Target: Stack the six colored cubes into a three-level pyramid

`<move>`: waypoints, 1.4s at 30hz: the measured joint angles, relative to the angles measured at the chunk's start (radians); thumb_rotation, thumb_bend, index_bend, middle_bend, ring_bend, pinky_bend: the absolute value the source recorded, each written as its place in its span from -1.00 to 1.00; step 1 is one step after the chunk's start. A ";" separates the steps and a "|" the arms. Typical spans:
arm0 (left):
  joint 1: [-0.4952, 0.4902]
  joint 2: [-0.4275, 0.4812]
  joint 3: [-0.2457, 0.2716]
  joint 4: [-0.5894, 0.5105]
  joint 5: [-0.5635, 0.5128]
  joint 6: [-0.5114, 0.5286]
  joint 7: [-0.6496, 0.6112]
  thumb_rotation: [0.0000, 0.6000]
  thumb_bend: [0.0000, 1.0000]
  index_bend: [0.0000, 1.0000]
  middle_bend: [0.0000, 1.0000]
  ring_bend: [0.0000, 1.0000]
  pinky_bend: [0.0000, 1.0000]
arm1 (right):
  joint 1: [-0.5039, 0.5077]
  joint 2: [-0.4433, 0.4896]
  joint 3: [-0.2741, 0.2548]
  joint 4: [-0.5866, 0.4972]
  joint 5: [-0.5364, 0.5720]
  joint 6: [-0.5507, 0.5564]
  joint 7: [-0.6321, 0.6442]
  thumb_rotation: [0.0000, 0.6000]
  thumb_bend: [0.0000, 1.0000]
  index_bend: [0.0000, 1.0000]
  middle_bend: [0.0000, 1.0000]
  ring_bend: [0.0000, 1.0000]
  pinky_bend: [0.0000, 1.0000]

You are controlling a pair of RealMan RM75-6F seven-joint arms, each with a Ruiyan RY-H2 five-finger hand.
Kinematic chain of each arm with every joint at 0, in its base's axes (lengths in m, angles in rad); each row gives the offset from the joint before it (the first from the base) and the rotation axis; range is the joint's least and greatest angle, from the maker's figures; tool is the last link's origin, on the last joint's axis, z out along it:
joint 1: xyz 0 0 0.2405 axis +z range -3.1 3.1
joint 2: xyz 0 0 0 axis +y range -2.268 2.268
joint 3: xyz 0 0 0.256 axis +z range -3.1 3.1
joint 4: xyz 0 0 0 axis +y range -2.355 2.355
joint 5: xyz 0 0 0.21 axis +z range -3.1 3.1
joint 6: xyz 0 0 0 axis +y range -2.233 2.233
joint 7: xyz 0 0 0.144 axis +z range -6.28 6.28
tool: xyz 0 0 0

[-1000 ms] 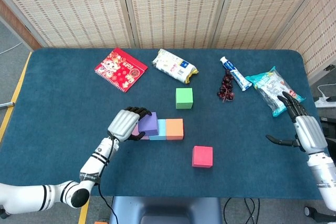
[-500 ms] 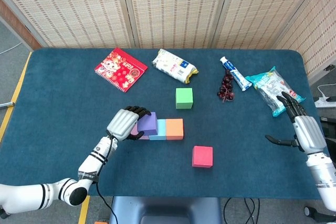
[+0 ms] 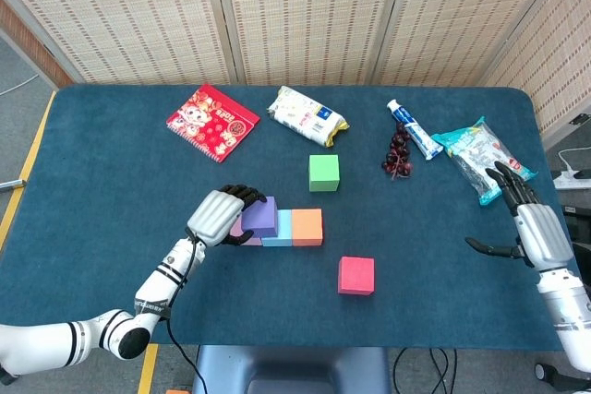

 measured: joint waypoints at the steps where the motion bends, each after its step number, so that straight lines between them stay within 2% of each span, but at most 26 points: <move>1: 0.000 0.000 0.000 0.001 0.001 -0.003 -0.003 1.00 -0.36 -0.45 -0.41 -0.60 -0.47 | 0.000 0.000 0.000 -0.001 0.001 0.000 -0.001 1.00 -0.52 -1.00 -0.83 -0.89 -0.56; 10: 0.004 -0.006 0.005 0.019 0.017 -0.014 -0.024 1.00 -0.37 -0.46 -0.46 -0.64 -0.48 | -0.003 0.003 0.002 -0.011 0.003 0.003 -0.012 1.00 -0.52 -1.00 -0.83 -0.89 -0.56; 17: 0.008 -0.006 0.012 0.019 0.038 -0.015 -0.031 1.00 -0.36 -0.57 -0.66 -0.81 -0.51 | -0.006 0.003 0.004 -0.013 0.007 0.005 -0.014 1.00 -0.52 -1.00 -0.83 -0.89 -0.56; 25: 0.012 -0.003 0.018 0.011 0.042 -0.023 -0.028 1.00 -0.36 -0.77 -0.88 -0.99 -0.59 | -0.006 0.004 0.007 -0.013 0.011 0.002 -0.013 1.00 -0.52 -1.00 -0.83 -0.89 -0.56; 28: 0.013 0.005 0.023 0.003 0.041 -0.031 -0.028 1.00 -0.35 -0.94 -0.99 -1.00 -0.70 | -0.004 0.003 0.008 -0.012 0.012 -0.001 -0.013 1.00 -0.52 -1.00 -0.83 -0.89 -0.56; 30: 0.017 0.014 0.025 -0.009 0.042 -0.032 -0.029 1.00 -0.36 -1.00 -1.00 -1.00 -0.75 | -0.001 0.003 0.009 -0.012 0.011 -0.005 -0.013 1.00 -0.52 -1.00 -0.83 -0.89 -0.56; 37: 0.055 0.084 0.031 -0.048 0.050 -0.008 -0.064 1.00 -0.35 -1.00 -1.00 -1.00 -0.77 | 0.020 0.011 0.016 -0.009 0.014 -0.038 -0.001 1.00 -0.52 -1.00 -0.83 -0.89 -0.56; 42: 0.111 0.136 0.038 -0.044 0.047 0.030 -0.114 1.00 -0.36 -1.00 -1.00 -1.00 -0.77 | 0.057 0.021 0.021 -0.004 0.019 -0.107 0.002 1.00 -0.52 -1.00 -0.84 -0.88 -0.56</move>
